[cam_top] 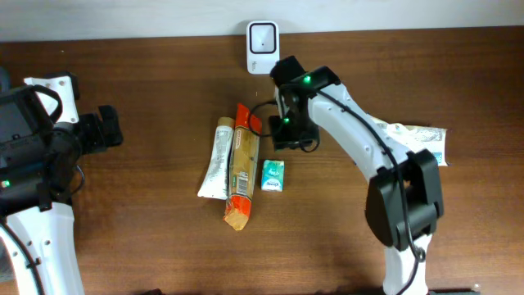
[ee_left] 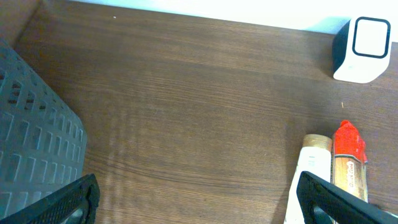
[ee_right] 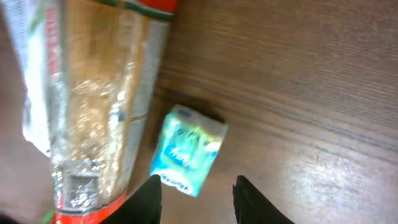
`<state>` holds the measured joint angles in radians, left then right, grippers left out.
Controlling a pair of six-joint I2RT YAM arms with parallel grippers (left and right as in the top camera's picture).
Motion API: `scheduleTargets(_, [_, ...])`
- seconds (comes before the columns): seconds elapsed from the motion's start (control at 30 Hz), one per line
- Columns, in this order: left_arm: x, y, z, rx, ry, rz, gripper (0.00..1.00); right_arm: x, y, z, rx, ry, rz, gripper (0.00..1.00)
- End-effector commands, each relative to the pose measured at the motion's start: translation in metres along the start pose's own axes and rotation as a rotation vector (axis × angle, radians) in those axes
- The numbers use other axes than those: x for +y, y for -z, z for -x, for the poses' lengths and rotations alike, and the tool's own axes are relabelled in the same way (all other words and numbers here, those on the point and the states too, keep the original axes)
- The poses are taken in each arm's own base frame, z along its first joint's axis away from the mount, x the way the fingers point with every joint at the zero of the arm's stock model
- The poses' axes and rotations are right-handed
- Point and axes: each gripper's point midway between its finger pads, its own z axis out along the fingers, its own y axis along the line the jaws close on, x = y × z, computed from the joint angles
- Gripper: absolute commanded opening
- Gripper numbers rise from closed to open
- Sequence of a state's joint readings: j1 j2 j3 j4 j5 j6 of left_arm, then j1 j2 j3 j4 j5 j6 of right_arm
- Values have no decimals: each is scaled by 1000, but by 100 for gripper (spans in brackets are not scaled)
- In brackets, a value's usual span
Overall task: Scan the item barcode
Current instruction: 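Reach the right gripper to the small green box and grasp it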
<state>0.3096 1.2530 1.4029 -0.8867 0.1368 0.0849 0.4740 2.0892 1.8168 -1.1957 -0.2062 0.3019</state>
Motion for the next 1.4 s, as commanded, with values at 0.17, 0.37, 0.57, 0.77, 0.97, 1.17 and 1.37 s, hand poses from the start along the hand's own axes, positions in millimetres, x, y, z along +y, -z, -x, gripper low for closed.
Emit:
scheduleTargets(0.17, [1, 3, 3, -12, 5, 8, 99, -6, -63, -46, 104, -151, -13, 43])
scheduleTargets(0.37, [1, 3, 3, -12, 4, 8, 99, -10, -84, -54, 107, -195, 3, 38])
scheduleTargets(0.57, [1, 3, 3, -12, 4, 8, 99, -7, -91, -55, 105, -207, 38, 22])
scheduleTargets(0.77, [1, 3, 3, -12, 5, 8, 99, -10, -81, -52, 131, -157, 135, 4])
scheduleTargets(0.97, [1, 3, 3, -12, 4, 8, 99, -2, 18, -29, 7, 69, 748, 4])
scheduleTargets(1.17, [1, 3, 3, -12, 5, 8, 99, -27, 71, -13, -143, 31, 1035, 4])
scheduleTargets(1.37, [1, 3, 3, -12, 4, 8, 99, -14, 118, -4, -198, 9, 1308, 4])
